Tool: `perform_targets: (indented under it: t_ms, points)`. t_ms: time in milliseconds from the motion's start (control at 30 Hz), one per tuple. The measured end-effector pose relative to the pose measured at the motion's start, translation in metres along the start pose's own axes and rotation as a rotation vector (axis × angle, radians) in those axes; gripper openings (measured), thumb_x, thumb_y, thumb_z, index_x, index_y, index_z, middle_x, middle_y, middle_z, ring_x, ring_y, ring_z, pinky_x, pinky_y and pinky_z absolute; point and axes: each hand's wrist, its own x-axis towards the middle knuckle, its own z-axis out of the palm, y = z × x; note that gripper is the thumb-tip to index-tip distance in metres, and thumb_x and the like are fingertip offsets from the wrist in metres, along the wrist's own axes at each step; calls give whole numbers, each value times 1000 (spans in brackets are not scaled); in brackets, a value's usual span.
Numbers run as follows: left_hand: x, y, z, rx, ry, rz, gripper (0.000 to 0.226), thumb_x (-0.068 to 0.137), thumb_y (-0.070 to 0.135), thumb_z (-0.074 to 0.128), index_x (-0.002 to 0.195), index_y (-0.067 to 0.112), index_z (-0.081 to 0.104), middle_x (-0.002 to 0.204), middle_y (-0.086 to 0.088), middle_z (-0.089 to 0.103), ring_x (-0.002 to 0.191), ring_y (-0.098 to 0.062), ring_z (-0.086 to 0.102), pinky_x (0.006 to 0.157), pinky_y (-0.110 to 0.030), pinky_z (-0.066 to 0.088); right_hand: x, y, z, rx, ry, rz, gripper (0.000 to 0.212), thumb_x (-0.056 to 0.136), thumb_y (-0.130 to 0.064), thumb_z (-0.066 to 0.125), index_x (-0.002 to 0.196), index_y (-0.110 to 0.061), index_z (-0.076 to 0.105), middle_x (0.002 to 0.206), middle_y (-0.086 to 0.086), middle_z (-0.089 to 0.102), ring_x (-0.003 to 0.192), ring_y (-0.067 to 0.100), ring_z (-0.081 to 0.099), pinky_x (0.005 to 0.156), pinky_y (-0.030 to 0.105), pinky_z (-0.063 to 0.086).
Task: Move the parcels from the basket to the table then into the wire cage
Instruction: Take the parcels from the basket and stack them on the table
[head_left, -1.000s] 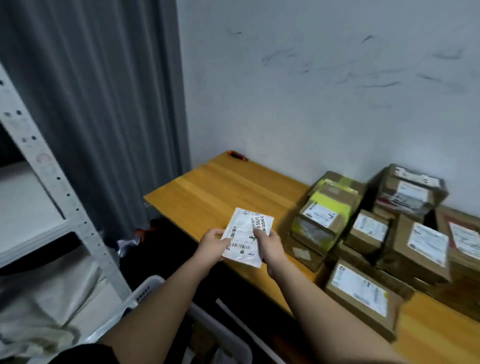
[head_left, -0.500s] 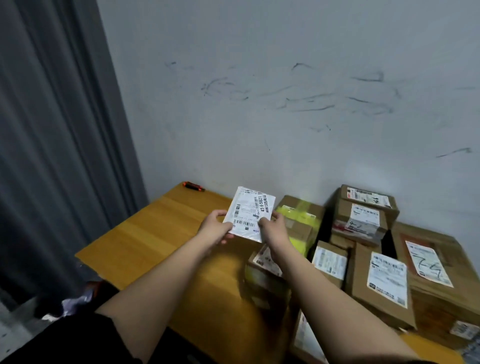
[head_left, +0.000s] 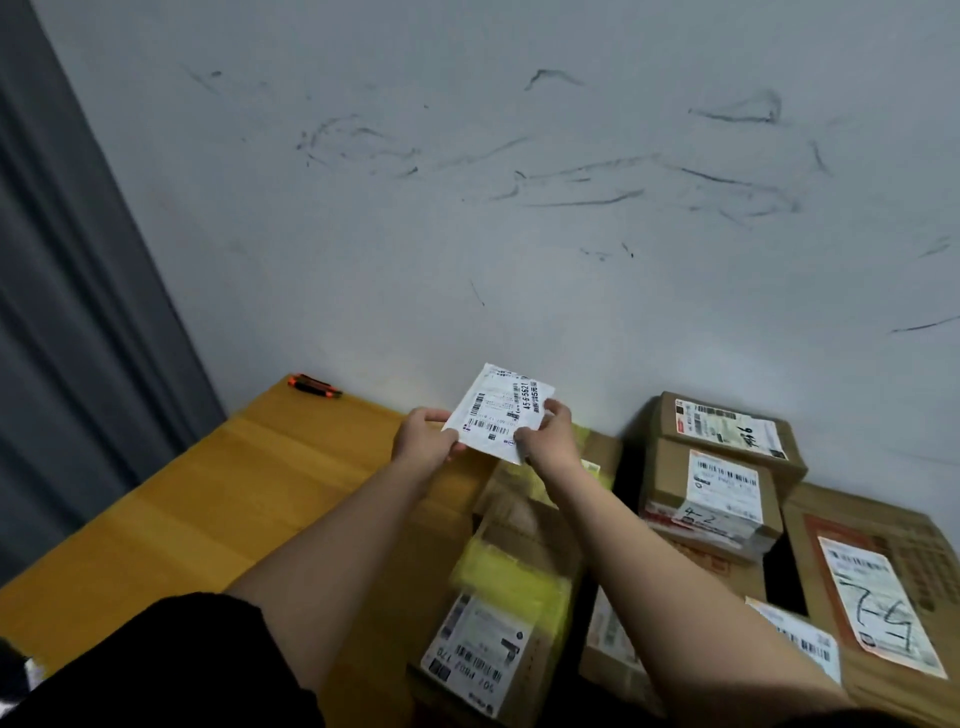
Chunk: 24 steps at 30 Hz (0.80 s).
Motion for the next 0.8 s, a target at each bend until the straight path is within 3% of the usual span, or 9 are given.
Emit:
perform_targets:
  t_ms: [167,267,333,433,500,567,633,700,800]
  points:
    - [35,-13,40,124,-123,-64,33,84,-7,56,114,8,57,105,-15,68,75,-20,64,57,-23,48,50,30,-16,-194,26,63,37,77,-1,63,102,-21,45,127,12,49,109,30,58,93,47,51]
    - [42,-20,63,143,-266,-151,36,92,-4,48,128,2,49,84,-12,62,63,-14,56,56,-22,45,76,54,-24,-301,-9,151,36,77,-4,71,95,-20,44,128,16,51,111,33,58,97,45,48]
    - [44,-23,71,169,-314,-178,35,95,-1,45,129,3,48,74,-8,56,61,-14,51,57,-24,42,87,67,-26,-329,-42,183,31,78,-4,71,87,-22,47,129,19,51,105,29,59,91,39,48]
    - [43,-24,73,233,-402,-207,24,95,5,47,117,10,55,93,-15,60,80,-24,56,74,-32,50,92,79,-28,-417,-104,227,26,82,-6,65,107,-10,59,123,20,56,96,27,56,77,31,40]
    - [40,-23,69,292,-443,-238,18,96,11,49,111,16,56,102,-10,59,93,-24,54,88,-35,49,90,81,-29,-492,-132,245,5,84,-8,61,87,-10,59,109,18,57,91,25,53,74,29,40]
    - [36,-19,65,292,-448,-251,14,97,14,47,109,19,52,93,-2,54,92,-22,49,83,-32,45,85,76,-31,-547,-124,261,3,84,-15,59,85,-12,59,112,16,59,97,27,56,77,32,44]
    - [33,-17,56,300,-416,-217,18,97,16,47,113,18,51,101,-4,54,95,-22,48,80,-30,41,75,61,-33,-643,-49,205,29,87,-23,58,112,-10,62,123,16,57,113,30,56,91,34,46]
    - [34,-14,43,346,-316,-140,29,94,19,48,122,14,52,116,-10,58,99,-24,54,80,-31,44,58,34,-33,-698,43,81,39,90,-26,53,126,-12,56,130,14,52,120,31,51,100,35,42]
    - [26,-9,4,409,-145,-1,19,90,22,49,102,14,60,95,-7,69,92,-26,66,83,-34,53,23,-13,-15,-636,28,-120,29,90,-24,50,117,-16,58,123,8,55,109,29,57,89,33,45]
